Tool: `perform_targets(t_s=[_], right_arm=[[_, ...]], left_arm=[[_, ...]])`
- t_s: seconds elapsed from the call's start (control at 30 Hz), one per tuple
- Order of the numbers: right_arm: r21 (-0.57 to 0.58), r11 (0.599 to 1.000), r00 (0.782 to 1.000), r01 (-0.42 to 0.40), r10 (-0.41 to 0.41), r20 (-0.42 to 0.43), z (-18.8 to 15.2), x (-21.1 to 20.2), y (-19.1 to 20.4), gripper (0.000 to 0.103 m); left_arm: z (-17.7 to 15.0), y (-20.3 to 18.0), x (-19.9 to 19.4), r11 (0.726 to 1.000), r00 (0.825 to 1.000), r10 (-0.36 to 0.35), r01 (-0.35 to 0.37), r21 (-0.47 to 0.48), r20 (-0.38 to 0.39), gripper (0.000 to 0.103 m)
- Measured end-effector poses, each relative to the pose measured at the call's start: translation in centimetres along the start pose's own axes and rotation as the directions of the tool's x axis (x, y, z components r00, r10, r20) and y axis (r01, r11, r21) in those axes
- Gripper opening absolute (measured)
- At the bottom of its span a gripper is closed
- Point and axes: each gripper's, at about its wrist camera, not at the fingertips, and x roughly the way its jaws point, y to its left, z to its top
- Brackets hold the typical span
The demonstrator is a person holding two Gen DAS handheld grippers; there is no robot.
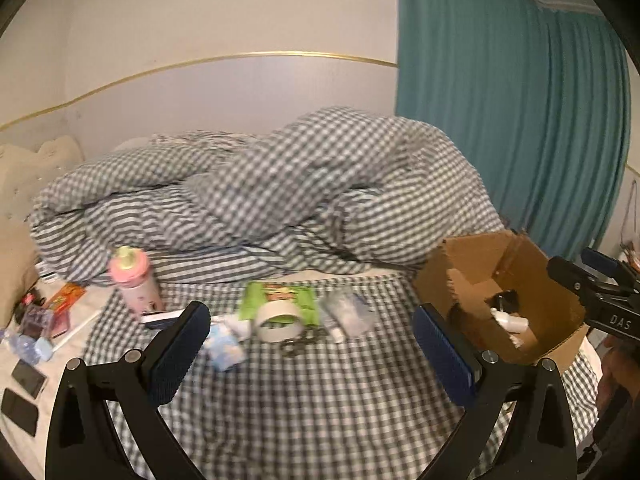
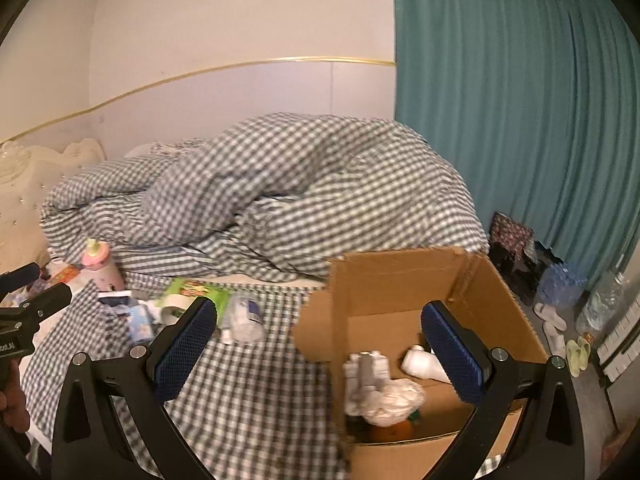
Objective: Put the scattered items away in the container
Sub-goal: 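Move both tools back toward the blue tissue pack and tape roll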
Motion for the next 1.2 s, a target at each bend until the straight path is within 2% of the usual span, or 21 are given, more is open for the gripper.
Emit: perform_targets(t_s=[0.27,0.53,0.83,1.2], right_arm=[[-0.036,0.997,0.998,-0.068,0.068,0.000,0.3,-0.1,4.8,0.103],[-0.063,0.992,0.994,-0.111,0.109,-0.024,0.3,1.6,7.9,0.103],[-0.075,0.987,0.988,-0.142,0.136,-0.075,-0.4,5.0,9.8,0.103],[-0.095,0.978,0.974,-0.186,0.171,-0.148,-1.6,9.9,11.8,0.103]], left_arm=[[-1.1,5.4,-2.2,0.996,0.997,0.074,-0.073,-0.048,0.003,0.103],[-2.7,8.9,-1.6,0.988,0.992,0.125,-0.127,-0.082,-0.032,0.103],[-4.3,11.2,1.5,0.983,0.985,0.147,-0.156,-0.100,-0.089,0.103],[-6.4,12.7,6.9,0.980,0.974,0.146,-0.166,-0.111,-0.173,0.103]])
